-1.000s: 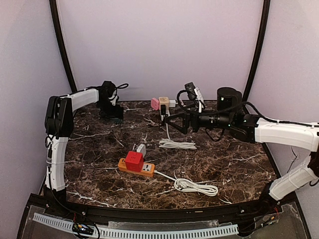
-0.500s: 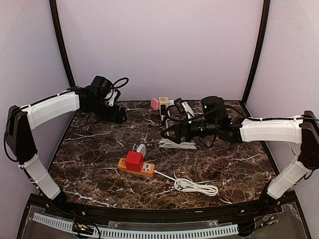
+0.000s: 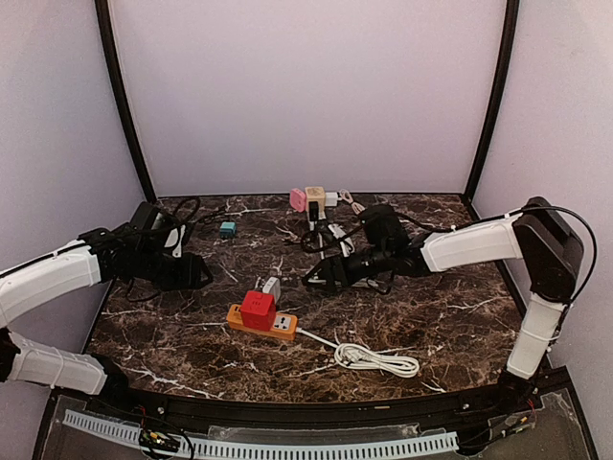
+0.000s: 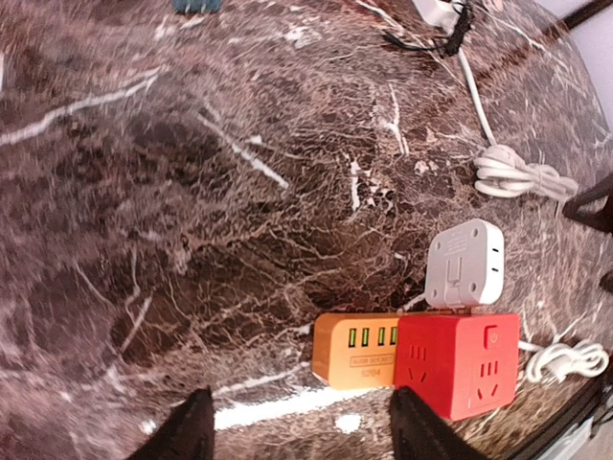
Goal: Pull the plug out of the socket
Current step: Adjust the socket at the center of the board.
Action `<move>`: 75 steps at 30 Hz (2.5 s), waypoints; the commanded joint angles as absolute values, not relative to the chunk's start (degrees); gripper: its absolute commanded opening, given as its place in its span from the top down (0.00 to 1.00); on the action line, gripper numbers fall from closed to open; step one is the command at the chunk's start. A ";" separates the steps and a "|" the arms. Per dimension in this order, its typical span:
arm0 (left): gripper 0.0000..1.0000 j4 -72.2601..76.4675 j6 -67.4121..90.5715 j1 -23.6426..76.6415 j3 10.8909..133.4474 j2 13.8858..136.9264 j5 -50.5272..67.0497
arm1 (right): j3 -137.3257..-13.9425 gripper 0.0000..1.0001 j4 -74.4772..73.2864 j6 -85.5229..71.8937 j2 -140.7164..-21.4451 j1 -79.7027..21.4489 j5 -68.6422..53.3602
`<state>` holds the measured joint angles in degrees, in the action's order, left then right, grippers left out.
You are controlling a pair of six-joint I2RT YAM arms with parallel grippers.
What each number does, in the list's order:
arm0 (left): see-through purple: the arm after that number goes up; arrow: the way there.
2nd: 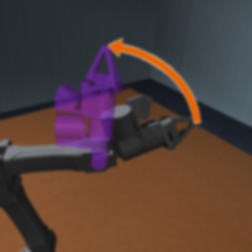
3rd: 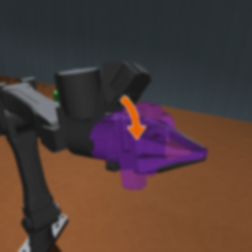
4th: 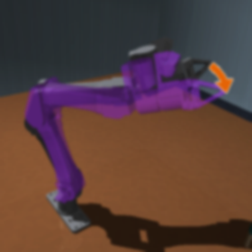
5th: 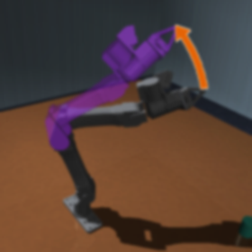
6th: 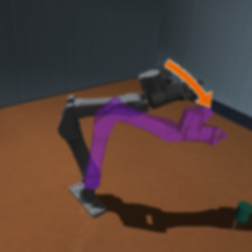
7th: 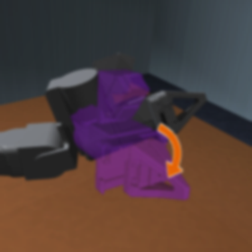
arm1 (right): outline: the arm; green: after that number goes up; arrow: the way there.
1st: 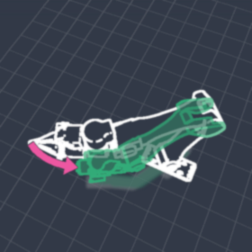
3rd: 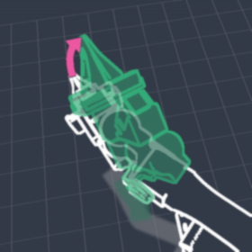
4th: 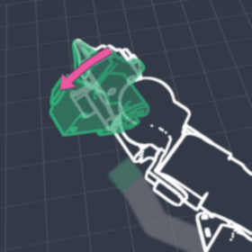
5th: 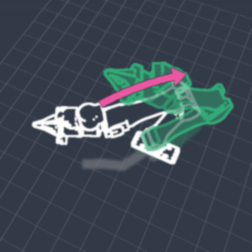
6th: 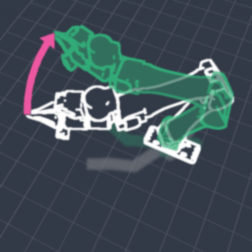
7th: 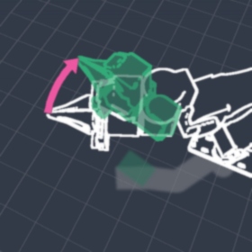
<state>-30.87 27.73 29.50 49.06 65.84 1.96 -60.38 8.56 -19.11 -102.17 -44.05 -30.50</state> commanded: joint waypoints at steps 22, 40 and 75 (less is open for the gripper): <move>0.54 -23.06 32.36 31.39 46.68 72.26 2.02 | -52.46 0.45 22.30 -33.71 -104.26 -52.66 -36.31; 0.62 -18.02 27.00 30.06 57.73 95.79 4.76 | -42.23 0.59 30.22 -43.41 -104.62 -56.15 -31.61; 0.70 -13.80 29.57 34.24 45.98 91.26 8.67 | -54.46 0.78 8.98 -33.98 -112.81 -49.93 -23.02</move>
